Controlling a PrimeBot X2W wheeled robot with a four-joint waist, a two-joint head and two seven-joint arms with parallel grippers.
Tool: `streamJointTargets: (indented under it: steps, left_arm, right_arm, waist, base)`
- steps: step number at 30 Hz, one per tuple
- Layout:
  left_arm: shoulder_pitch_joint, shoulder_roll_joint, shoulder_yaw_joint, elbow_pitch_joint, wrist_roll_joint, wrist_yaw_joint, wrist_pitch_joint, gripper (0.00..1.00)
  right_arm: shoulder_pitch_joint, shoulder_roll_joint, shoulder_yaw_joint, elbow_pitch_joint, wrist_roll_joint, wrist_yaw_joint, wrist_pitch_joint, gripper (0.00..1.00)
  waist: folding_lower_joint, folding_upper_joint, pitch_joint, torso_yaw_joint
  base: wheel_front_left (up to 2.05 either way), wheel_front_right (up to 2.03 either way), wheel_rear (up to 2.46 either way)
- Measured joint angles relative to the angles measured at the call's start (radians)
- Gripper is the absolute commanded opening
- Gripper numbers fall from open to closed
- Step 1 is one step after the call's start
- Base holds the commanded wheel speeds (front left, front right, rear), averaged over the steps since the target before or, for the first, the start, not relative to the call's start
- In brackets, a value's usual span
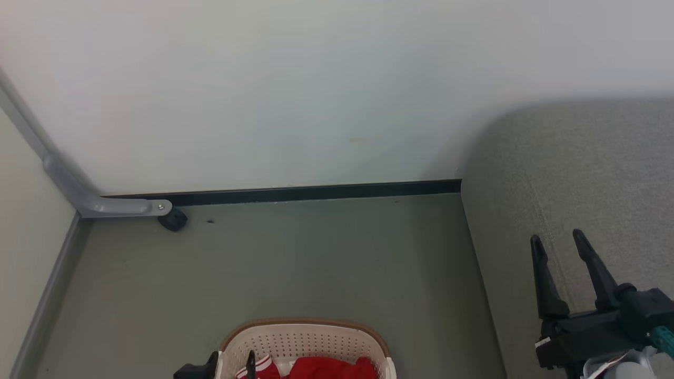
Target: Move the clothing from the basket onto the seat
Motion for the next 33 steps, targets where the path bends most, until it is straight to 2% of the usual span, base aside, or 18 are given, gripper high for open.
streamJointTargets:
  steps: [11, 20, 33]
  left_arm:
    - [-0.098, -0.007, -0.097, 0.060, 0.006, -0.008, 0.042, 1.00]
    - [-0.203, -0.007, -0.246, 0.060, -0.053, 0.006, 0.083, 1.00]
    - [-0.344, -0.006, -0.308, 0.157, -0.081, 0.027, 0.156, 1.00]
  right_arm:
    - [-0.087, 0.010, -0.012, -0.114, -0.009, 0.002, 0.000, 1.00]
    - [-0.158, 0.022, -0.013, -0.169, -0.003, 0.015, -0.006, 1.00]
    - [-0.256, 0.033, -0.015, -0.271, 0.002, 0.019, -0.007, 1.00]
  waist:
    - [0.0001, 0.0000, 0.122, -0.044]
    - [0.0002, 0.0001, 0.247, -0.086]
    - [0.0001, 0.0001, 0.439, -0.151]
  base:
    - [0.00, 0.00, 0.00]
    - [0.00, 0.00, 0.00]
    - [0.00, 0.00, 0.00]
